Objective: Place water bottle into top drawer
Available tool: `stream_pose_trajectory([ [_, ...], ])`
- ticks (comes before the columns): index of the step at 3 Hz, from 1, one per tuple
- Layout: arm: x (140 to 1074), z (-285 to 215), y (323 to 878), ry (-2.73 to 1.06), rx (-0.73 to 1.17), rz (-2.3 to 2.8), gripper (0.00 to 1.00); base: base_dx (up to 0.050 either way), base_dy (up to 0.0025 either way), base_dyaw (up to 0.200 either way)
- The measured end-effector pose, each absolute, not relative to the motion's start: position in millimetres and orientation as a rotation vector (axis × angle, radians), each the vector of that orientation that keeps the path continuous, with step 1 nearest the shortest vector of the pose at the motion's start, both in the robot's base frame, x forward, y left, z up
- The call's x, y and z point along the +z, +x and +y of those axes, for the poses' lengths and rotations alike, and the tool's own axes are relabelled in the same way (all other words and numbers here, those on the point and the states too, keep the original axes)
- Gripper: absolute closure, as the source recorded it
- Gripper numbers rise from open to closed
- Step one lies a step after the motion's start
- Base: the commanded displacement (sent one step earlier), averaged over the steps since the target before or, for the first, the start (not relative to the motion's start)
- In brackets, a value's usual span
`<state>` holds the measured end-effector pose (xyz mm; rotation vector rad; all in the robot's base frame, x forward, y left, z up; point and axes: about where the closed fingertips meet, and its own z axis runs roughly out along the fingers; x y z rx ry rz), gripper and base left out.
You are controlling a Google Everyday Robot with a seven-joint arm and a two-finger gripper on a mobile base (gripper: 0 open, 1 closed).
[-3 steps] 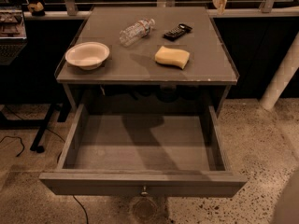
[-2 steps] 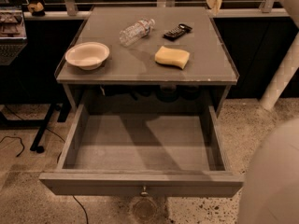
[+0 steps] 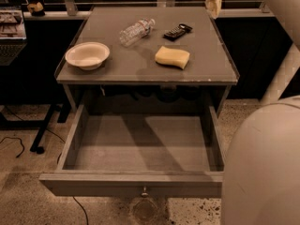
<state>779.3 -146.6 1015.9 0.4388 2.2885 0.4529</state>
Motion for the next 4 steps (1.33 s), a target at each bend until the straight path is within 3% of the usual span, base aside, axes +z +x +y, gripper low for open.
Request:
stream_pose_trajectory([
  [1, 1016, -147, 779, 0.439, 0.453, 2.289, 0.0, 0.0, 0.0, 0.0],
  [4, 1020, -48, 806, 0.301, 0.588, 2.382, 0.0, 0.0, 0.0, 0.0],
])
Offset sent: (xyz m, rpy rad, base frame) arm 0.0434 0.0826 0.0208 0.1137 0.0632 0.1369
